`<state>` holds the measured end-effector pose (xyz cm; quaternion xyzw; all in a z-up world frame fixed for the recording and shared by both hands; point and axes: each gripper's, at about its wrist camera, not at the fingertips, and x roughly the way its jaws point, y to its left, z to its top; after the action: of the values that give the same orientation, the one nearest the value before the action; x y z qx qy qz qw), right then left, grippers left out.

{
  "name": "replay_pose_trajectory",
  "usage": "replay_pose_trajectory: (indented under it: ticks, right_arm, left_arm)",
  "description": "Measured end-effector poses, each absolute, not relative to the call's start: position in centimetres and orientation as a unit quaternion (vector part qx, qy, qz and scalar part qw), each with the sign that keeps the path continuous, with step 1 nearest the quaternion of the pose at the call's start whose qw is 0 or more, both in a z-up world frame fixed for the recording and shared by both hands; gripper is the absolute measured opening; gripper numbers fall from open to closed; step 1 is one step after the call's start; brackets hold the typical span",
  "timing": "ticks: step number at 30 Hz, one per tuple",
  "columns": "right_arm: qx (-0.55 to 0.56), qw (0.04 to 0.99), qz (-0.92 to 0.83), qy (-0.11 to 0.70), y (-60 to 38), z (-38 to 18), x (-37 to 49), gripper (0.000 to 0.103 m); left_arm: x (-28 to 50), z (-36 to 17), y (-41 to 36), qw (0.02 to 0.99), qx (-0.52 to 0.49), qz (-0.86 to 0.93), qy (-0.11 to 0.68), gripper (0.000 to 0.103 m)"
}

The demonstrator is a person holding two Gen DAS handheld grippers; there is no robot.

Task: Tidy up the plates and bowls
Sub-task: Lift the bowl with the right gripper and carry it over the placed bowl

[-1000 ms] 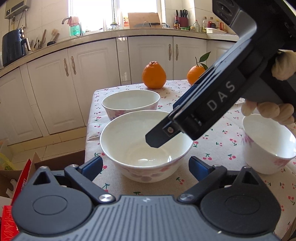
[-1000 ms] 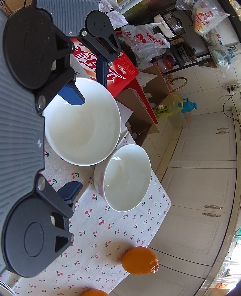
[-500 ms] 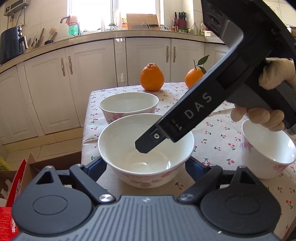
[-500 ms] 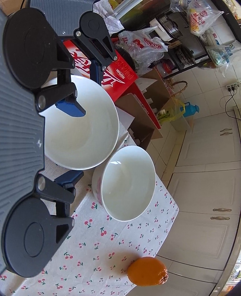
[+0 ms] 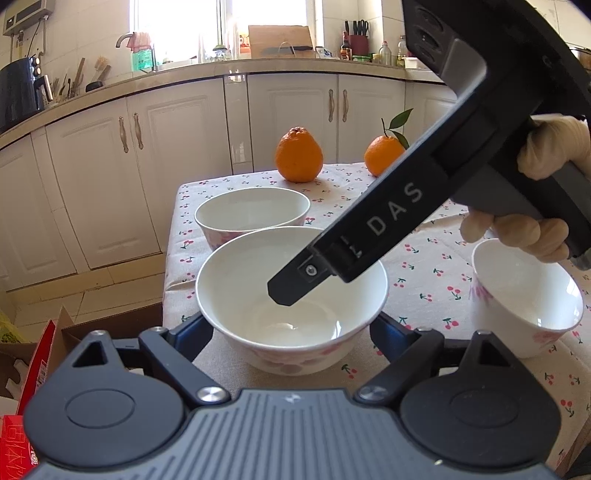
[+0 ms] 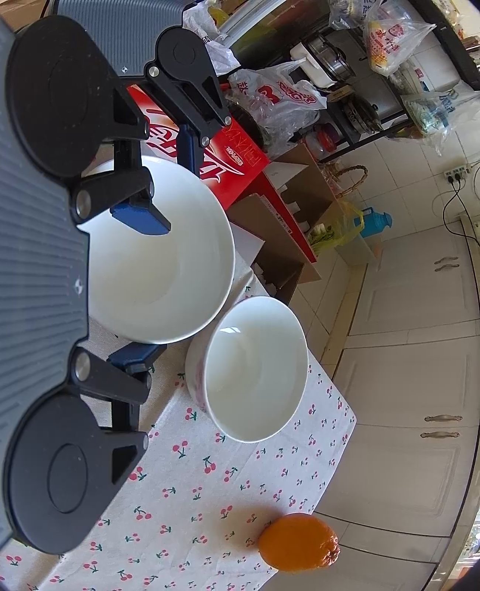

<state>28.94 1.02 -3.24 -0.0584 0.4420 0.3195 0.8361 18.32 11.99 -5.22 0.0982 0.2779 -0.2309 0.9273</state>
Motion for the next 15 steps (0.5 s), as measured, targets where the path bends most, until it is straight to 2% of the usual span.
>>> replay_pose_trajectory:
  ticks: [15]
  right_arm:
    - [-0.058, 0.841, 0.322, 0.432, -1.1, -0.4, 25.0, 0.067]
  left_arm:
    - [14.9, -2.7, 10.0, 0.923, 0.117, -0.238, 0.277, 0.091]
